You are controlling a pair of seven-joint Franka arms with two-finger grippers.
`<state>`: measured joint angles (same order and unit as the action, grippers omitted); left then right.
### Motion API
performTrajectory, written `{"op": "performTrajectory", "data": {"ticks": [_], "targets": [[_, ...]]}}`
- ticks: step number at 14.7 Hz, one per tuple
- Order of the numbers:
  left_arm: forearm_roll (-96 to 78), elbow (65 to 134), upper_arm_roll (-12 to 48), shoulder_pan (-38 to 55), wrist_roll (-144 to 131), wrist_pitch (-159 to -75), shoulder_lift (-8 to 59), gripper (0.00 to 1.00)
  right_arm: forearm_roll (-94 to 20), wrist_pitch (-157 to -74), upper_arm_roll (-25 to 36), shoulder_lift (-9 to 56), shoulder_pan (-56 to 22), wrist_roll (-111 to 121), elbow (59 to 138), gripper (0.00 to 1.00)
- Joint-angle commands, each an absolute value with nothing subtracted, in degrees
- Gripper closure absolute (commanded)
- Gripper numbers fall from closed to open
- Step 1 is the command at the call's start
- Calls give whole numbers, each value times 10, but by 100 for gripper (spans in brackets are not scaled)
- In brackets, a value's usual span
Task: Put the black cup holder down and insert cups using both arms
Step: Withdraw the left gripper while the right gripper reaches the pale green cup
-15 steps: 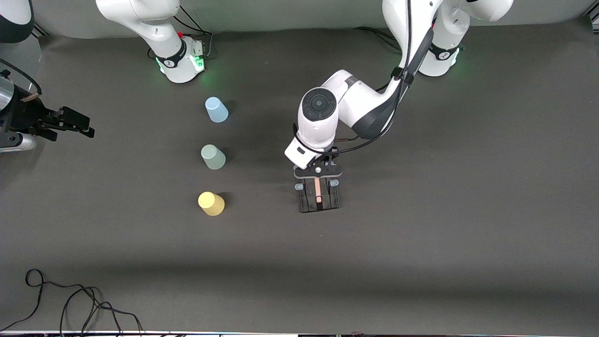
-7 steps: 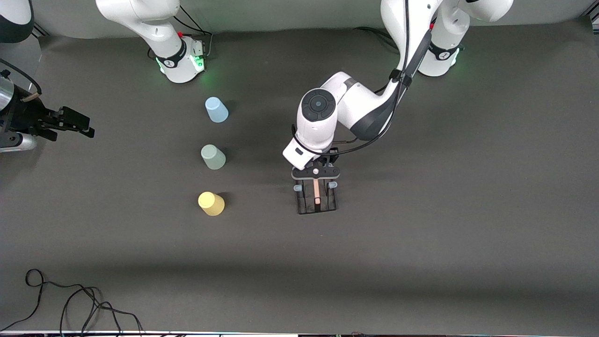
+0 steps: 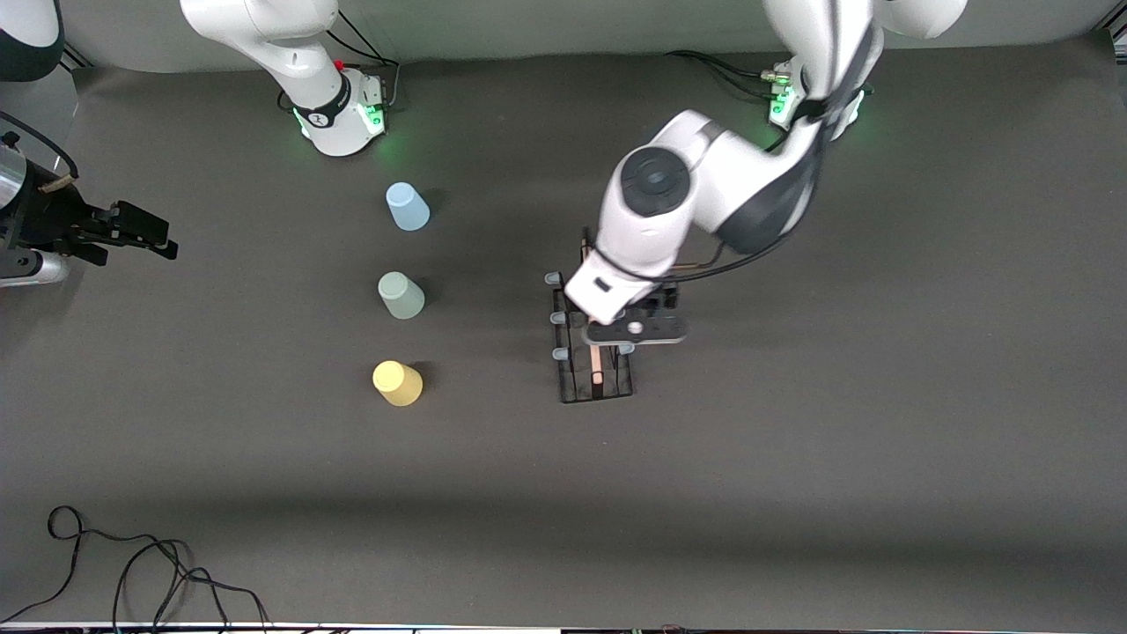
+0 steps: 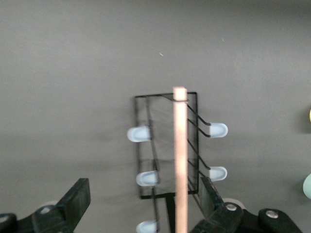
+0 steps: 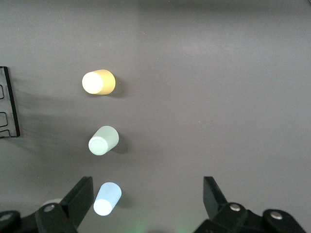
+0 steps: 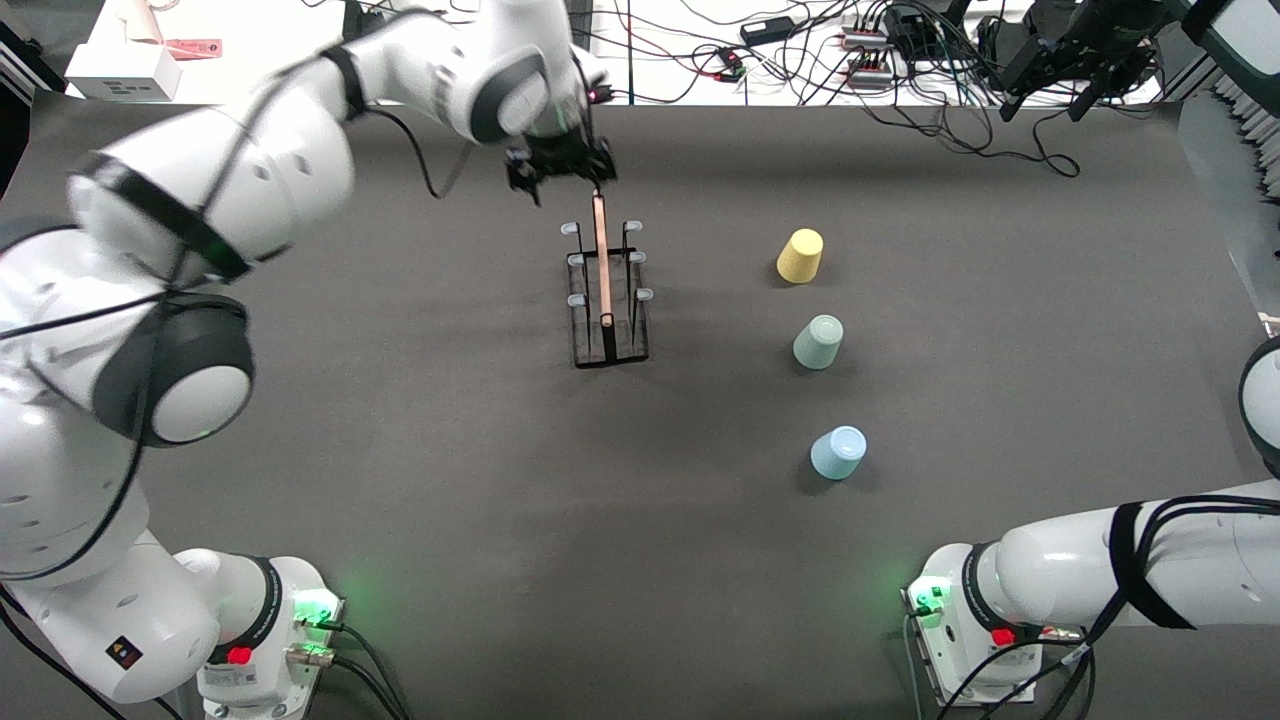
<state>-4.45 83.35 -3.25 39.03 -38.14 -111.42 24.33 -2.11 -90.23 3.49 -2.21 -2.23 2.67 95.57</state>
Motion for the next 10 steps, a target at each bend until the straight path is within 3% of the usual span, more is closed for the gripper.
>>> {"op": "performTrajectory", "data": {"ticks": [1,5,10], "targets": [[-3,839,-52,367,-350,-1092,202,0,-44,-924,31,-22,-21,-9,963,0],[8,860,-67,288,-260,-1064,157,0,-45,-949,29,-8,-58,-107,981,0],[14,936,-68,174,-79,-1063,92,0,-45,-1075,29,-24,-120,-187,1102,0]]}}
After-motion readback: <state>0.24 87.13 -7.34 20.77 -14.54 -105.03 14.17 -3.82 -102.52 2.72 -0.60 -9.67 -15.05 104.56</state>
